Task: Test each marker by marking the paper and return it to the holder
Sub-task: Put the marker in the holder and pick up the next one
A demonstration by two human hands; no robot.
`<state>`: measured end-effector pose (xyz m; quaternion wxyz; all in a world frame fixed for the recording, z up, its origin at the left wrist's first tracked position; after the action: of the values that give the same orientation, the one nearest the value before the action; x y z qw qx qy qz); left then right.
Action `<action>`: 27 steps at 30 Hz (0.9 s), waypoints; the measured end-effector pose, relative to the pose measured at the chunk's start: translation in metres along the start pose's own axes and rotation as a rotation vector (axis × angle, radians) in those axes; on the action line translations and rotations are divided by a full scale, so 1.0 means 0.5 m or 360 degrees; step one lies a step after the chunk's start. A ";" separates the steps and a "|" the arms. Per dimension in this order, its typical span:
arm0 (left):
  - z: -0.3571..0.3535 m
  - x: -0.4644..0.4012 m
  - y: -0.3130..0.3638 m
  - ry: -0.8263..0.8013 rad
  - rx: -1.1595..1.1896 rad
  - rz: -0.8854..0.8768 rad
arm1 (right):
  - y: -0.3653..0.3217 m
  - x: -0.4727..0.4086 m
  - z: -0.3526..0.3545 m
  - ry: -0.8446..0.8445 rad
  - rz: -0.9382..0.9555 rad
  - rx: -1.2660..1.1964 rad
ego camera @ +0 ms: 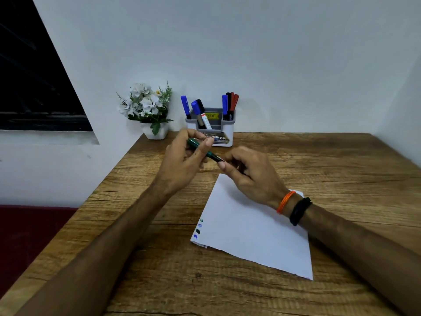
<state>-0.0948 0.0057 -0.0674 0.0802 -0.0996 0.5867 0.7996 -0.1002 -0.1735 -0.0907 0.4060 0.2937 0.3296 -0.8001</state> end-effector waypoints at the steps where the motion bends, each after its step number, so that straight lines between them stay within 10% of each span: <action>1: 0.000 0.001 0.003 -0.0003 0.0142 0.0041 | 0.001 -0.004 0.003 0.0025 -0.0005 0.0012; 22: -0.007 -0.037 0.018 0.0184 0.0346 0.0076 | -0.011 -0.075 0.017 -0.0125 0.0073 -0.0054; 27: 0.026 -0.088 -0.044 0.0226 -0.0520 0.0171 | 0.010 -0.122 0.023 -0.0020 -0.0012 -0.0039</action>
<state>-0.0479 0.0242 -0.0727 -0.0215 -0.1362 0.4575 0.8784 -0.0677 -0.1567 -0.0402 0.4088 0.2824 0.3380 -0.7993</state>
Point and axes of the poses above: each hand's wrist, its own x-axis away from the middle knuckle, its own z-axis out of the back of the hand, y = z × x, the point moved 1 cm from there along -x, towards the middle knuckle, and after that the axes turned 15 degrees about z, right-handed, at the moved point
